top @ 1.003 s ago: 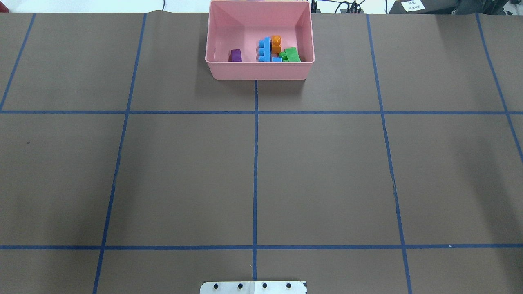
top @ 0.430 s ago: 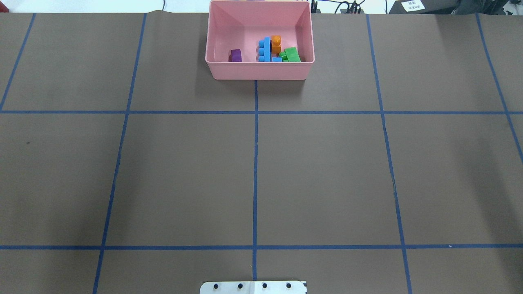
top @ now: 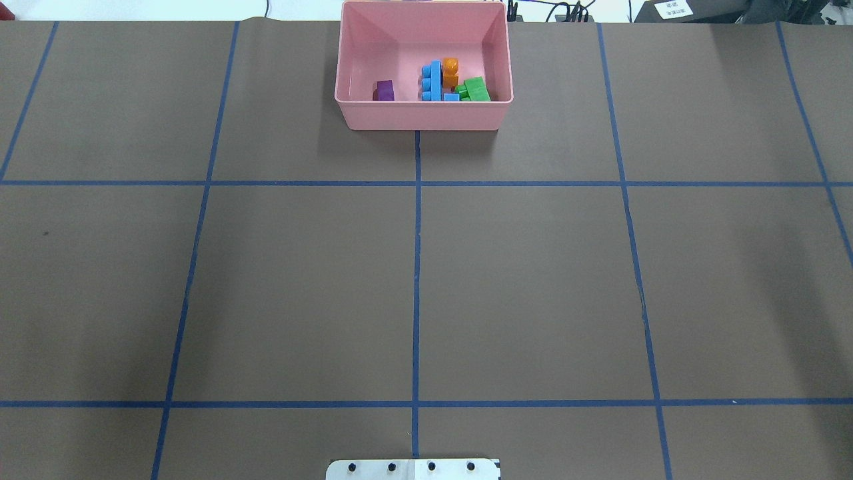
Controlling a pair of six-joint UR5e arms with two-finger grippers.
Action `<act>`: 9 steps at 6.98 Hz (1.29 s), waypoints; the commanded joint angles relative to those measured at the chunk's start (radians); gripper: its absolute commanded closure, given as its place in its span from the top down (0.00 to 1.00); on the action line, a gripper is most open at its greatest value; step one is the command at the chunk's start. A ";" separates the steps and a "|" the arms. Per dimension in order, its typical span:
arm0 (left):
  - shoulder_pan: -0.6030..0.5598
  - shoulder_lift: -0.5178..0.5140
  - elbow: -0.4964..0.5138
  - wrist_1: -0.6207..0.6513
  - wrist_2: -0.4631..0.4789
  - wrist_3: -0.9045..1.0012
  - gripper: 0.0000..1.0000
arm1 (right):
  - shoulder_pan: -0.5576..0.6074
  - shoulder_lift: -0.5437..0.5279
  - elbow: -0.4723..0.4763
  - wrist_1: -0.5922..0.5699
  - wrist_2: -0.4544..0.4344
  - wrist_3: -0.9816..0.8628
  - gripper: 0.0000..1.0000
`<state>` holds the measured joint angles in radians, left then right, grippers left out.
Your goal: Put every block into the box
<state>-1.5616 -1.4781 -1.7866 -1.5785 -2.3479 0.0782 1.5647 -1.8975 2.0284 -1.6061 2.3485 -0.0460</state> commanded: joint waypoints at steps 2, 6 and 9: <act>0.000 -0.001 0.001 0.000 -0.002 0.000 1.00 | 0.000 0.000 0.000 0.000 0.000 0.000 1.00; 0.000 -0.001 0.001 0.000 -0.002 0.000 1.00 | 0.000 0.000 0.000 0.000 0.000 0.000 1.00; 0.000 0.001 0.019 -0.002 0.004 0.006 1.00 | 0.000 -0.025 0.016 -0.002 -0.002 0.000 1.00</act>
<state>-1.5616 -1.4766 -1.7786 -1.5782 -2.3453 0.0811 1.5647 -1.9141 2.0399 -1.6074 2.3482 -0.0460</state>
